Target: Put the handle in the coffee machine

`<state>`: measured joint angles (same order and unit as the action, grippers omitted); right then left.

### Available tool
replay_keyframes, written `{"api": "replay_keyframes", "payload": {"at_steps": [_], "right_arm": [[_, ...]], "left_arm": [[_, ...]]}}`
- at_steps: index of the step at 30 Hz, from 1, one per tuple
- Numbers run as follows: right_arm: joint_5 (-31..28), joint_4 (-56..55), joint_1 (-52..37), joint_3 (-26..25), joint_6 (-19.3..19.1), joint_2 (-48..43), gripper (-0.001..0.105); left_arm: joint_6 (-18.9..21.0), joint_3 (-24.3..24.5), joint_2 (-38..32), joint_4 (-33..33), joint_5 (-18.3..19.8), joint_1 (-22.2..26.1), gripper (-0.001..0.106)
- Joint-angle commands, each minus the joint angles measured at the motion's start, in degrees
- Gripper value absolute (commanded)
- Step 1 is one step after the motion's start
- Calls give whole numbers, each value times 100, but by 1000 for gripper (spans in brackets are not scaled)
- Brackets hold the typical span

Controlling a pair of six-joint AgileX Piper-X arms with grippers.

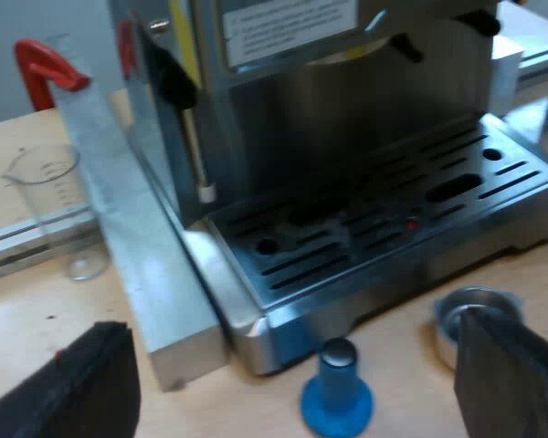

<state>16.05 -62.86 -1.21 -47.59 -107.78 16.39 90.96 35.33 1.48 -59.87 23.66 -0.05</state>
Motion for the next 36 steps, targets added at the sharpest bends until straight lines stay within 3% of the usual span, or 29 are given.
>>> {"api": "replay_keyframes", "payload": {"at_steps": [1,4,11,18,21,24,29,34,36], "right_arm": [[248,-429,-22,-351,-435,243,80],[355,-690,150,-669,-492,542,80],[355,-1035,913,-1084,-692,1021,80],[173,-1194,1768,-1121,-624,1391,80],[40,-1195,2115,-1121,-525,1521,80],[-169,-1195,2461,-1121,-284,1680,80],[-405,-1024,2995,-1121,1,1998,80],[-857,-883,3516,-1121,319,2348,80],[-912,-806,3710,-1098,442,2554,80]], "left_arm": [[48,142,329,64,352,-18,72],[-40,281,662,64,522,-18,72],[-911,540,1336,20,951,-18,72],[-1231,827,1990,-629,2196,-18,72],[-1411,846,2113,-748,2282,-18,72],[-1917,859,2276,-1056,2477,-18,72],[-2265,859,2366,-1257,2523,-18,72],[-2337,859,2379,-1257,2730,-54,72],[-2337,859,2379,-1247,2769,-277,72]]}}
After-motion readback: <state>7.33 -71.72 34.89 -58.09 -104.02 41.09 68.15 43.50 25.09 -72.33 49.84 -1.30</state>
